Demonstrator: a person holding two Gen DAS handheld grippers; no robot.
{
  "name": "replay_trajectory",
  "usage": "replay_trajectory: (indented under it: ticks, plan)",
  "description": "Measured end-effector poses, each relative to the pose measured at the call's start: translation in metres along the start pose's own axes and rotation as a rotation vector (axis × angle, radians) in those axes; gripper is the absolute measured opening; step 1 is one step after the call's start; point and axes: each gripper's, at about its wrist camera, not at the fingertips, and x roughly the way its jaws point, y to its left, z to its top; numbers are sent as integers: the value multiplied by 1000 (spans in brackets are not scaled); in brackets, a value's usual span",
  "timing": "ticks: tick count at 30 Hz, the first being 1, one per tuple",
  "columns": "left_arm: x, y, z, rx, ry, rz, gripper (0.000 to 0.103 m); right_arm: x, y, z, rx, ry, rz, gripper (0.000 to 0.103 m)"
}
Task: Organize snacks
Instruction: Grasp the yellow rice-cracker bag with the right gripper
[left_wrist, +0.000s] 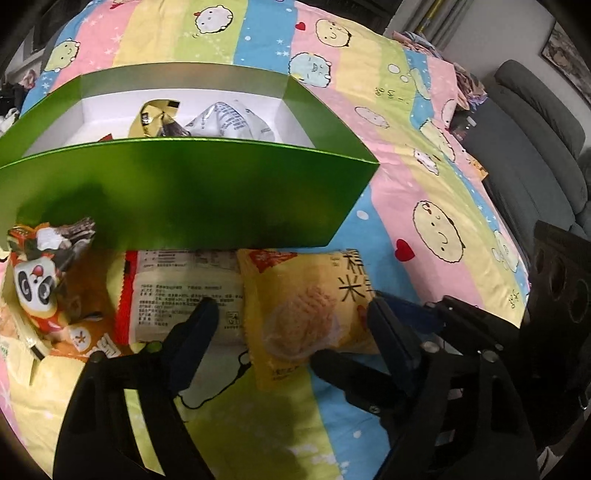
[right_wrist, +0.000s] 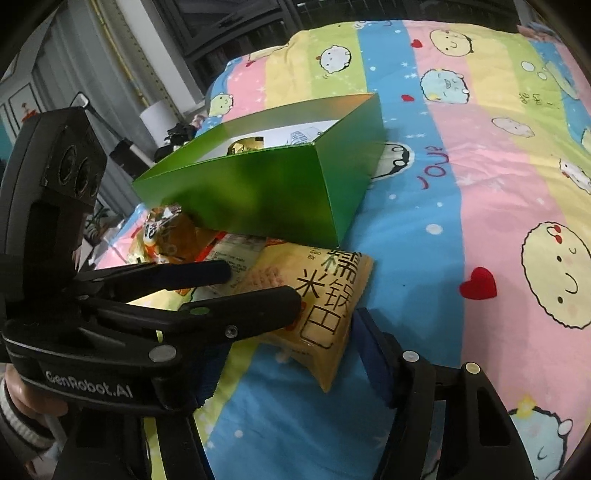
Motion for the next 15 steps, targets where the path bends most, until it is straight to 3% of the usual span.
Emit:
replay_trajectory:
  ticks: [1,5,11,15]
  plan:
    - [2,1,0,-7,14,-26,62,1,0,0,-2,2,4,62]
    - [6,9,-1,-60,38,-93,61,2,3,-2,-26,5,-1,51]
    - [-2,6,-3,-50,29,-95,58,-2,6,-4,-41,-9,4,41]
    - [-9,5,-8,-58,35,-104,58,-7,11,-9,-42,-15,3,41]
